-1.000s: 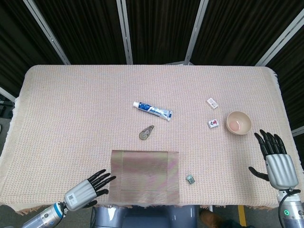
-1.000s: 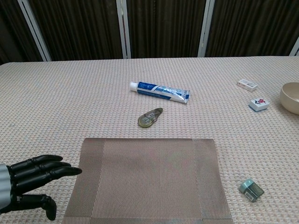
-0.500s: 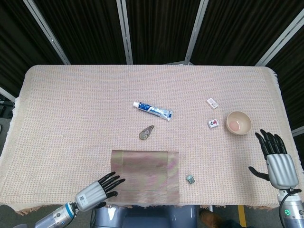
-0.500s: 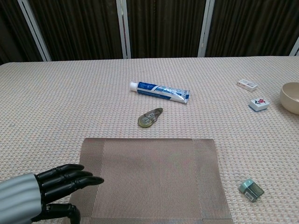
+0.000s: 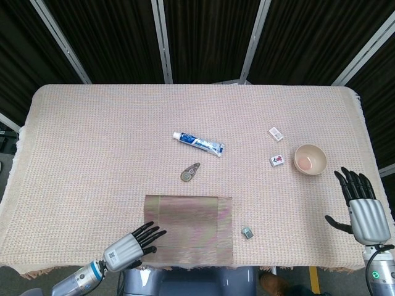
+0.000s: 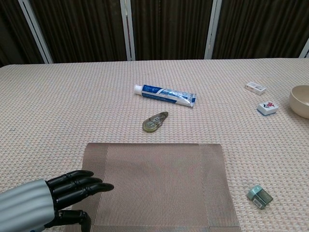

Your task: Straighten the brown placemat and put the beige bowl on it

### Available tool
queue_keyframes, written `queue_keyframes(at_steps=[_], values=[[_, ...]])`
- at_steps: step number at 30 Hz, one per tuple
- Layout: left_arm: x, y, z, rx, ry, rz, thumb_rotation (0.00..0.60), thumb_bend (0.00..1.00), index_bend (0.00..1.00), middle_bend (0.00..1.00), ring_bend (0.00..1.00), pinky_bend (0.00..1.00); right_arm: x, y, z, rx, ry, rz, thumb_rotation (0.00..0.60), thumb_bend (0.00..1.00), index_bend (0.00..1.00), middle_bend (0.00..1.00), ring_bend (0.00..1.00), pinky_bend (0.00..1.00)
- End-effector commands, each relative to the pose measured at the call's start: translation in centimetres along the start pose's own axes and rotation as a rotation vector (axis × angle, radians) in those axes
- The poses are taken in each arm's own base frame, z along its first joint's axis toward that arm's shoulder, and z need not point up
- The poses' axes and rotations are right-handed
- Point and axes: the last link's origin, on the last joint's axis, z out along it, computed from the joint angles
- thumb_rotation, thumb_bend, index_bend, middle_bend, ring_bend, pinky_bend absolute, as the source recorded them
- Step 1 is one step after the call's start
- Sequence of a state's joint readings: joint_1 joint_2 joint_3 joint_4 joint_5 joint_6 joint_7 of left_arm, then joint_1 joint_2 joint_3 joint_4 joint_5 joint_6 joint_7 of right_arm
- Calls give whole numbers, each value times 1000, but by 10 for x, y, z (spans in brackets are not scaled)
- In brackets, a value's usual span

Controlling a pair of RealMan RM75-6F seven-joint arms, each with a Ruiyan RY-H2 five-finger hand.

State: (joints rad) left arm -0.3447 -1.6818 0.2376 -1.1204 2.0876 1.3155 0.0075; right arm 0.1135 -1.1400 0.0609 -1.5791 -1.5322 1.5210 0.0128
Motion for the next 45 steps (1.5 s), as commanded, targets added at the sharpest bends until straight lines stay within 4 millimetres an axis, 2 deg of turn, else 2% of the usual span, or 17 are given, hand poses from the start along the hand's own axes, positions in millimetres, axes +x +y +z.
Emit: queue_keyframes(at_steps=[1, 18, 32, 45], values=[[1, 1, 1, -5, 2, 4, 600, 226, 397, 0, 0, 0, 0, 0, 0, 0, 0, 0, 600, 0, 0, 0, 0, 0], [8, 5, 7, -7, 6, -1, 600, 234, 397, 0, 0, 0, 1, 0, 0, -3, 2, 0, 600, 0, 0, 0, 0, 0], [3, 7, 9, -2, -15, -19, 600, 426, 399, 0, 0, 0, 2, 1, 0, -3, 2, 7, 600, 0, 0, 0, 0, 0], [-1, 3, 10, 26, -22, -32, 600, 437, 411, 0, 0, 0, 3, 1, 0, -4, 1, 11, 600, 0, 0, 0, 0, 0]])
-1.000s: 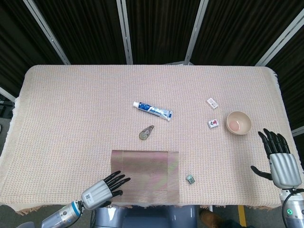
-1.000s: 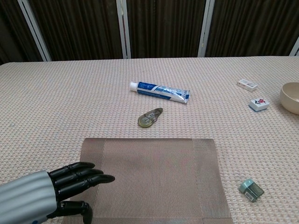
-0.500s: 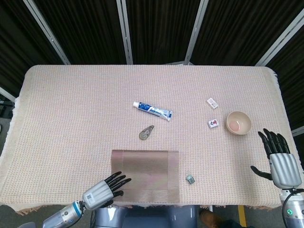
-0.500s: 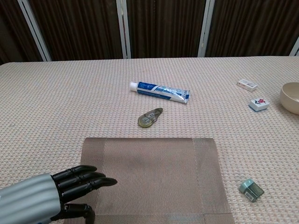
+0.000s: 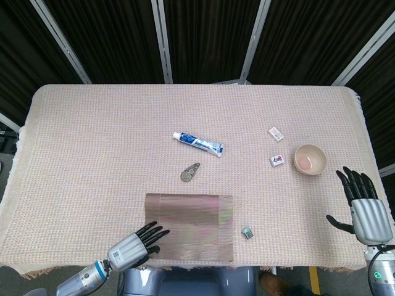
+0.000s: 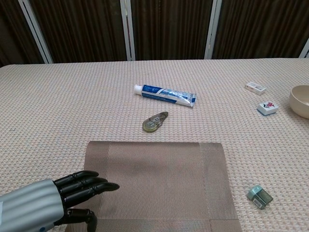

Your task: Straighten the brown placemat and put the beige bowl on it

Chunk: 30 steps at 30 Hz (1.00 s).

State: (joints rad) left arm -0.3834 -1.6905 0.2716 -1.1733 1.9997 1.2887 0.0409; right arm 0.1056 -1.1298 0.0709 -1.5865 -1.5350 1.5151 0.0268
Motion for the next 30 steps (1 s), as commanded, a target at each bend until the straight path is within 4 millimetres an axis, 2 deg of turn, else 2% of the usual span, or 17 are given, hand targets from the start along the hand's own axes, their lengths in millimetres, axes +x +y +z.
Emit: queue_keyframes(at_steps=[1, 16, 23, 30], values=[[-1, -2, 0, 10, -3, -3, 600, 438, 412, 0, 0, 0, 0, 0, 0, 0, -1, 0, 600, 0, 0, 0, 0, 0], [-5, -11, 2, 61, -4, -31, 600, 480, 493, 0, 0, 0, 0, 0, 0, -1, -2, 5, 600, 0, 0, 0, 0, 0], [-6, -12, 3, 66, -6, -36, 600, 487, 567, 0, 0, 0, 1, 1, 0, -3, 0, 7, 600, 0, 0, 0, 0, 0], [-5, -12, 6, 68, -5, -41, 600, 544, 634, 0, 0, 0, 1, 2, 1, -5, -1, 9, 600, 0, 0, 0, 0, 0]])
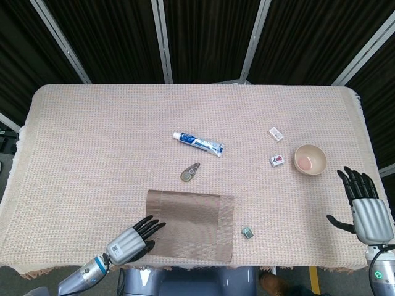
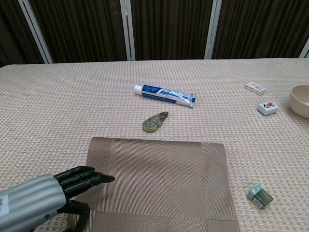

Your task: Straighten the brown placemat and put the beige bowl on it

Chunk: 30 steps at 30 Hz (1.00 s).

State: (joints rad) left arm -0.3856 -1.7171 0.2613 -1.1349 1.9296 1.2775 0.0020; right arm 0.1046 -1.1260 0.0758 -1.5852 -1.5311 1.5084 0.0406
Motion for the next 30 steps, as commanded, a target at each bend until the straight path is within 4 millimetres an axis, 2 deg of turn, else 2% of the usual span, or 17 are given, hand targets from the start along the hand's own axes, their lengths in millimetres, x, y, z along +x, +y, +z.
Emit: queue_keyframes(at_steps=[1, 7, 11, 20, 25, 26, 30], values=[[1, 0, 1, 1, 2, 0, 600, 550, 637, 0, 0, 0, 0, 0, 0, 0, 1, 0, 600, 0, 0, 0, 0, 0], [7, 1, 5, 9, 25, -27, 600, 576, 650, 0, 0, 0, 1, 0, 0, 0, 1, 3, 600, 0, 0, 0, 0, 0], [20, 2, 14, 10, 64, -44, 600, 577, 651, 0, 0, 0, 1, 0, 0, 1, 3, 3, 600, 0, 0, 0, 0, 0], [82, -6, 57, 69, 214, -228, 600, 590, 652, 0, 0, 0, 3, -1, -2, 7, 9, -6, 600, 0, 0, 0, 0, 0], [137, -40, 96, 178, 311, -400, 600, 593, 652, 0, 0, 0, 2, -2, -3, 4, 7, -20, 600, 0, 0, 0, 0, 0], [140, -43, 99, 187, 317, -409, 600, 593, 653, 0, 0, 0, 2, -2, -3, 2, 7, -21, 600, 0, 0, 0, 0, 0], [163, -75, 115, 276, 385, -475, 600, 599, 654, 0, 0, 0, 2, 2, -1, -20, 1, -28, 600, 0, 0, 0, 0, 0]])
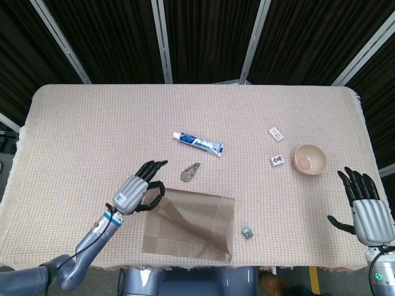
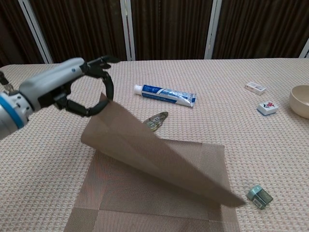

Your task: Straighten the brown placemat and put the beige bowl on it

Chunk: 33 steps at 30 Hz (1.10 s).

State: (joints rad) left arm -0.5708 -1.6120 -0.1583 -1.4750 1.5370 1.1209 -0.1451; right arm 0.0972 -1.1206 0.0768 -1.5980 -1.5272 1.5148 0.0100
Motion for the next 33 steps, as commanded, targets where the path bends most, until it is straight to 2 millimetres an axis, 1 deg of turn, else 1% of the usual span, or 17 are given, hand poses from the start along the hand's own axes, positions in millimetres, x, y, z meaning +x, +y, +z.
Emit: queue_keyframes(at_steps=[1, 3, 5, 6, 8, 11, 13, 17, 19, 20, 21, 22, 23, 24, 27, 31, 33], values=[[34, -17, 40, 84, 81, -81, 600, 604, 655, 0, 0, 0, 0, 3, 1, -18, -6, -8, 600, 0, 0, 0, 0, 0], [42, -30, 50, 126, 108, -69, 600, 619, 657, 0, 0, 0, 0, 5, 2, -29, -7, -14, 600, 0, 0, 0, 0, 0], [46, -43, 55, 157, 119, -28, 600, 627, 659, 0, 0, 0, 0, 6, 3, -37, -7, -19, 600, 0, 0, 0, 0, 0], [48, -52, 57, 180, 125, -9, 600, 627, 660, 0, 0, 0, -1, 6, 4, -41, -9, -22, 600, 0, 0, 0, 0, 0], [48, -62, 59, 207, 134, -19, 600, 627, 660, 0, 0, 0, -2, 7, 4, -46, -16, -26, 600, 0, 0, 0, 0, 0], [50, -76, 57, 242, 144, -15, 600, 628, 659, 0, 0, 0, -5, 8, 5, -53, -26, -32, 600, 0, 0, 0, 0, 0], [52, -88, 53, 266, 143, 0, 600, 626, 660, 0, 0, 0, -8, 8, 6, -56, -38, -38, 600, 0, 0, 0, 0, 0], [56, -104, 44, 294, 141, 43, 600, 615, 656, 0, 0, 0, -11, 7, 7, -56, -49, -45, 600, 0, 0, 0, 0, 0], [58, -110, 39, 303, 148, 55, 600, 577, 584, 0, 0, 0, -13, 6, 7, -54, -54, -46, 600, 0, 0, 0, 0, 0], [59, -111, 37, 306, 150, 58, 600, 483, 447, 0, 0, 0, -13, 6, 7, -53, -55, -47, 600, 0, 0, 0, 0, 0], [61, -115, 33, 312, 150, 72, 600, 357, 290, 0, 0, 0, -14, 5, 7, -51, -58, -47, 600, 0, 0, 0, 0, 0], [63, -119, 29, 316, 140, 91, 600, 240, 174, 0, 0, 0, -15, 5, 6, -49, -60, -47, 600, 0, 0, 0, 0, 0], [63, -121, 27, 319, 132, 102, 600, 97, 47, 0, 0, 0, -15, 4, 6, -47, -61, -47, 600, 0, 0, 0, 0, 0], [65, -123, 24, 323, 119, 119, 600, 27, 3, 0, 0, 0, -15, 3, 6, -43, -63, -47, 600, 0, 0, 0, 0, 0], [75, -127, 13, 316, 140, 198, 600, 0, 0, 0, 0, 0, -16, 1, 5, -32, -66, -47, 600, 0, 0, 0, 0, 0], [93, -126, -15, 300, 235, 343, 600, 0, 0, 0, 0, 0, -13, -5, 1, -8, -56, -46, 600, 0, 0, 0, 0, 0], [103, -123, -33, 300, 281, 394, 600, 0, 0, 0, 0, 0, -11, -12, 1, 27, -57, -49, 600, 0, 0, 0, 0, 0]])
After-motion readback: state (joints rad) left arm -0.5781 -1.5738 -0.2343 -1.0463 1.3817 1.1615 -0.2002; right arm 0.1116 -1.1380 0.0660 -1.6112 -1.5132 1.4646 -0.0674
